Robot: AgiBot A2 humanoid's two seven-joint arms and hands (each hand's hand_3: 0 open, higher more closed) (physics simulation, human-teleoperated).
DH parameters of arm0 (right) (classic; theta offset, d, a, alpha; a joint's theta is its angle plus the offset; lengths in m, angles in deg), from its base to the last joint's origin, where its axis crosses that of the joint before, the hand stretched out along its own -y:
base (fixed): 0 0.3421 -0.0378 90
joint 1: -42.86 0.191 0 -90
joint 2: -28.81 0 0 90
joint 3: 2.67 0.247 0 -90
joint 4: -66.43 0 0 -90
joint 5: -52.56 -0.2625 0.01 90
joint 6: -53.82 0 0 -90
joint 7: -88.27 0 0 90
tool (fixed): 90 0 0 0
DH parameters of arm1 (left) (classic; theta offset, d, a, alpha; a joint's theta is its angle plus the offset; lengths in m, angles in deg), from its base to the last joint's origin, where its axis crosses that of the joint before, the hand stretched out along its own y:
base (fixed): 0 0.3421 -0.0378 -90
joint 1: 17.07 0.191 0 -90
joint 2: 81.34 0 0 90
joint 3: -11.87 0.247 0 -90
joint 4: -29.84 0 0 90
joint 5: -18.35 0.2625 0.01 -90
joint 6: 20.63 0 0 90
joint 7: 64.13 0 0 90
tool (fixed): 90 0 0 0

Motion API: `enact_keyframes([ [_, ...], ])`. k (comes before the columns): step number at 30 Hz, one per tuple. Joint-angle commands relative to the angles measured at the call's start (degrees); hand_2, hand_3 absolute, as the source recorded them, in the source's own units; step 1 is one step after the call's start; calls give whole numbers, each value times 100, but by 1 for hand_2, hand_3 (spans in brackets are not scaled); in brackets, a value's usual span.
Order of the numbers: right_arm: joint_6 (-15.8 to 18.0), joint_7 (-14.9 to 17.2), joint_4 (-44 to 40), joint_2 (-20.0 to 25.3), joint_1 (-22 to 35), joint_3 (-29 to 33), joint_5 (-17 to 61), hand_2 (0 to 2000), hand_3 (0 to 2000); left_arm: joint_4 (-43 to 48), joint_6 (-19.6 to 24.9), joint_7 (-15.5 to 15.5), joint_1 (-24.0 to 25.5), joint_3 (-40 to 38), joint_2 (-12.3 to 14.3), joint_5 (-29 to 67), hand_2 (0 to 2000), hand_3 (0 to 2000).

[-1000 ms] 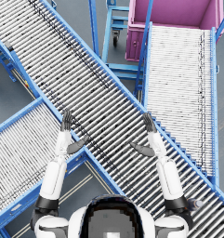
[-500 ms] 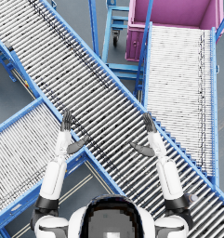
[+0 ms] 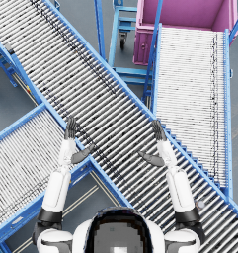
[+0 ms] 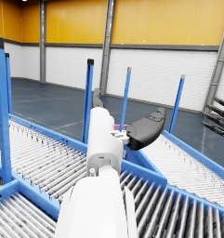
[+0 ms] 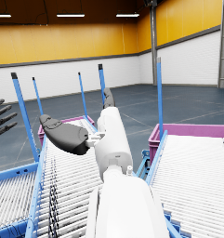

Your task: Pick up the oil and place it on the left assembly line, put the cola on the right, and keep Sprite still

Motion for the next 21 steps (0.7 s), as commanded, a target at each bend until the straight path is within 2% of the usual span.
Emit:
enact_keyframes([
  [1,0,0,0,0,0,0,0,0,0,0,0,0,0,0,0,0,0,0],
  [21,0,0,0,0,0,0,0,0,0,0,0,0,0,0,0,0,0,0],
])
